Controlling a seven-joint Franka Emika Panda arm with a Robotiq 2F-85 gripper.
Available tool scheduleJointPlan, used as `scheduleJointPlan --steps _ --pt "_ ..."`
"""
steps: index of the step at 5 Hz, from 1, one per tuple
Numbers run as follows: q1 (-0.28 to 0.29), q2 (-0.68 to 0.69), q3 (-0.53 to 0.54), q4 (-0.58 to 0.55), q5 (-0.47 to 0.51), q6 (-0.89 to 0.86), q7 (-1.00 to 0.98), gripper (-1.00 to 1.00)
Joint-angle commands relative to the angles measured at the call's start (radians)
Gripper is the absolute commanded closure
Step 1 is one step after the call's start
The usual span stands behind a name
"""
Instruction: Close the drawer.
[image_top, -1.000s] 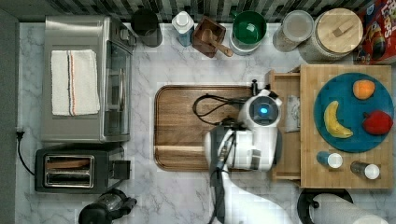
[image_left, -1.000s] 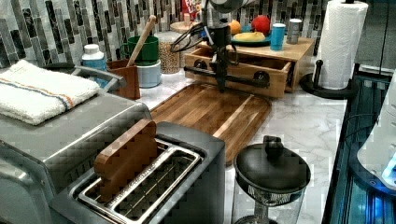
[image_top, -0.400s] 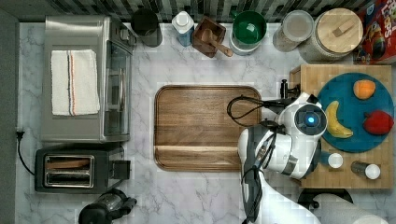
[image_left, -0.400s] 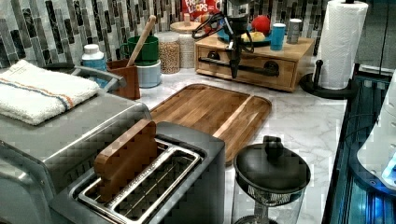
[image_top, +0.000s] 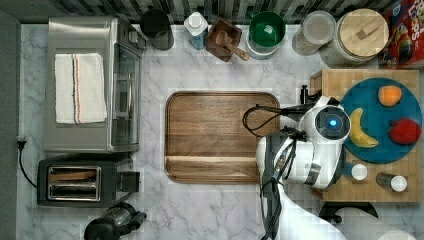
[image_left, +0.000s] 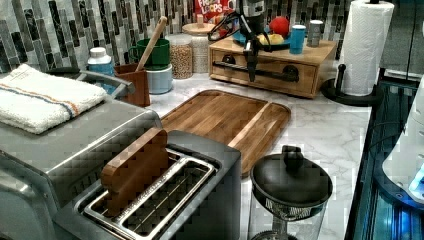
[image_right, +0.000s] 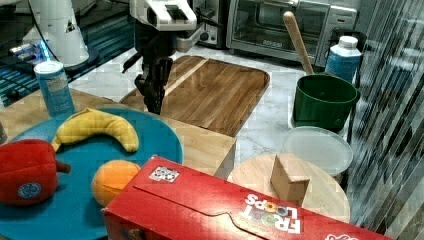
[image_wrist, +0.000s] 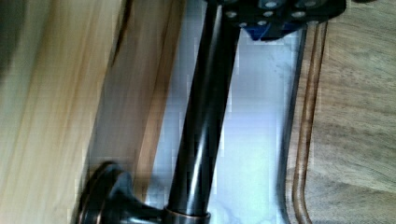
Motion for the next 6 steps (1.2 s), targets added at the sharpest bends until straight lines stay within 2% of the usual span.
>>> scheduleJointPlan --steps 1,6 --pt "-0.095 0.004 -0.1 0.168 -0.029 0.029 -0.012 1.0" --pt "-0.075 0.004 -0.121 0.168 -0.021 0.03 -0.018 1.0"
